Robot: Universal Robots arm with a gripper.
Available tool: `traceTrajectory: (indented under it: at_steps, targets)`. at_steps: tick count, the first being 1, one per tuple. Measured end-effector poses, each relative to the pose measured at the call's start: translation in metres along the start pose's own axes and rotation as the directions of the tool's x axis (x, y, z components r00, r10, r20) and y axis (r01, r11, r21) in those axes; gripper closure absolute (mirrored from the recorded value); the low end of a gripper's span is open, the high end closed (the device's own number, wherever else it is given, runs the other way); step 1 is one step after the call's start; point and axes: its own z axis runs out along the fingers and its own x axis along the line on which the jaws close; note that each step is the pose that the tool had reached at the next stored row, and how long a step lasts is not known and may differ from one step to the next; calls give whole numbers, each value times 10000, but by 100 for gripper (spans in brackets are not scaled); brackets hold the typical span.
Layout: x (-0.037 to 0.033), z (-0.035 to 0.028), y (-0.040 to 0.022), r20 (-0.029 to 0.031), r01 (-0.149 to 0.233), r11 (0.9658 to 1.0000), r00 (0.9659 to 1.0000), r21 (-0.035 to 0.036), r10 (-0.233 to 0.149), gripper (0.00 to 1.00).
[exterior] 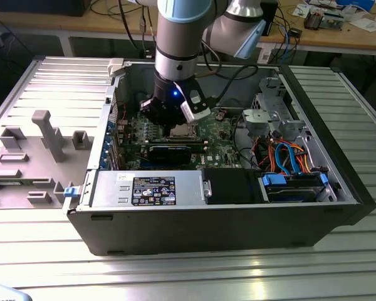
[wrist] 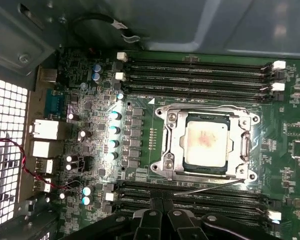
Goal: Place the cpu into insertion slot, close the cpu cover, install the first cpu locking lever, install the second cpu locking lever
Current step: 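Install the second cpu locking lever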
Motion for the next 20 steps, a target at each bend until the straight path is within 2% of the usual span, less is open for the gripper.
traceTrajectory:
  at_steps: [4, 9, 16, 17, 20]
  targets:
    - [43, 112, -3, 2, 3, 10000, 10000, -28, -3, 89]
    - [50, 172, -4, 3, 14, 10000, 10000, -51, -14, 89]
    - [39, 242, 59, 2, 84, 9999, 10000, -85, -84, 89]
    - [38, 248, 61, 3, 94, 9999, 10000, -101, -94, 89]
    - [38, 264, 65, 13, 143, 9996, 9999, -224, -143, 89]
